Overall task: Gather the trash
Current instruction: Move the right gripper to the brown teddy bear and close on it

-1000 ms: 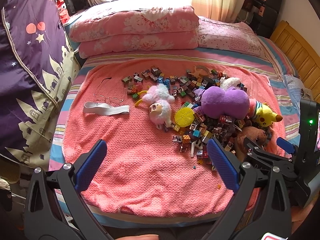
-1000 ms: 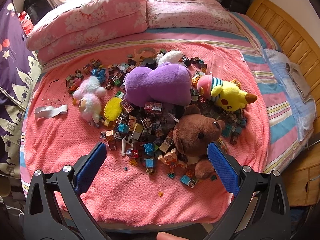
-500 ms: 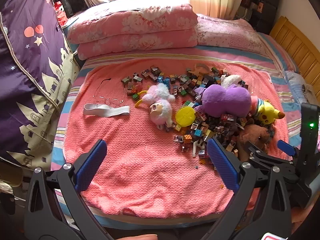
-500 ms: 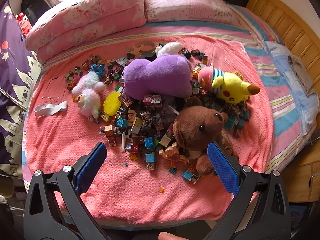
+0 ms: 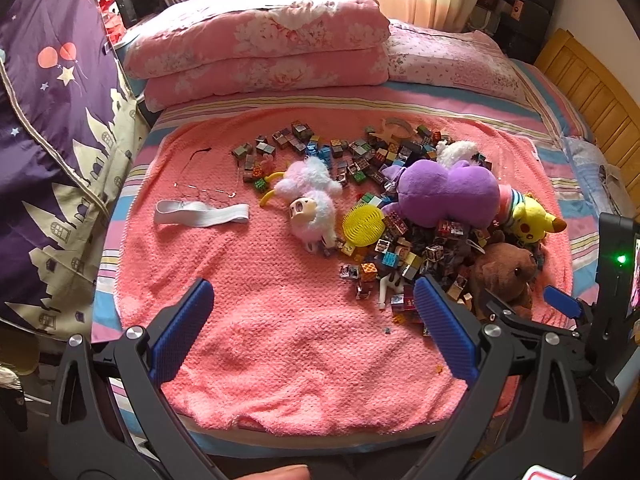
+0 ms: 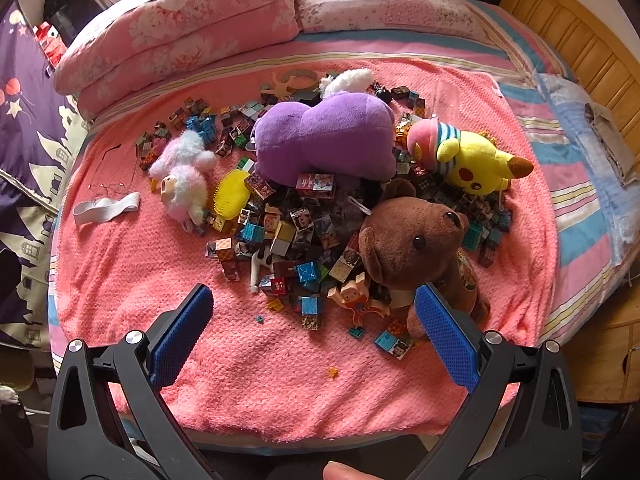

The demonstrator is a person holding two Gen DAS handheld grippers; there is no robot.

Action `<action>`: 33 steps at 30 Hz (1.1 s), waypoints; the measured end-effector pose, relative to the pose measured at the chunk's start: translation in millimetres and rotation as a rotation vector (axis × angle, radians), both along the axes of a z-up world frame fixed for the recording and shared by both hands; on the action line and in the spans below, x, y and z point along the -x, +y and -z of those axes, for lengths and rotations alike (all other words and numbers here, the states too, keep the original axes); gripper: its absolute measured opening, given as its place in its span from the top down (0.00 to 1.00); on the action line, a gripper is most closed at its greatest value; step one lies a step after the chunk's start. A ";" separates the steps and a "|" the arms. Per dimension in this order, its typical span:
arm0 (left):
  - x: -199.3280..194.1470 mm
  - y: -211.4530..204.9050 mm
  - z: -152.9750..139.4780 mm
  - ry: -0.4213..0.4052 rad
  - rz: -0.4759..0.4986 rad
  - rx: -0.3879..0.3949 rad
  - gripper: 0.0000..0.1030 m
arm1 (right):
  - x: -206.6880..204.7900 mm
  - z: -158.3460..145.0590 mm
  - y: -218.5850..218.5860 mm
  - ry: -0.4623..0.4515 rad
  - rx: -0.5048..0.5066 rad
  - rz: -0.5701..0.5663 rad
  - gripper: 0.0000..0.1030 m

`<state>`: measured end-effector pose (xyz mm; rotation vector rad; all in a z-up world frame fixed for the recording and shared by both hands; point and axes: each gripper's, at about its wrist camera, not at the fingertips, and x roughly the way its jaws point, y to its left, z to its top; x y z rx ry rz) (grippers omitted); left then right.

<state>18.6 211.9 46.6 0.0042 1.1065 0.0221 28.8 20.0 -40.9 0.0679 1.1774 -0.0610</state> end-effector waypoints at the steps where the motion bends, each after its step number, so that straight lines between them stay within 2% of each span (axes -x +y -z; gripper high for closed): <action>1: -0.9 1.4 1.9 0.004 -0.002 0.003 0.07 | -0.3 0.5 -0.5 0.001 0.004 0.002 0.04; 15: -9.1 -3.1 18.0 0.015 0.032 -0.036 0.07 | -2.4 6.2 -20.7 -0.006 0.028 0.032 0.04; 33: -13.4 -22.5 25.2 0.027 0.077 -0.055 0.07 | -2.5 23.1 -46.8 0.030 -0.021 0.071 0.04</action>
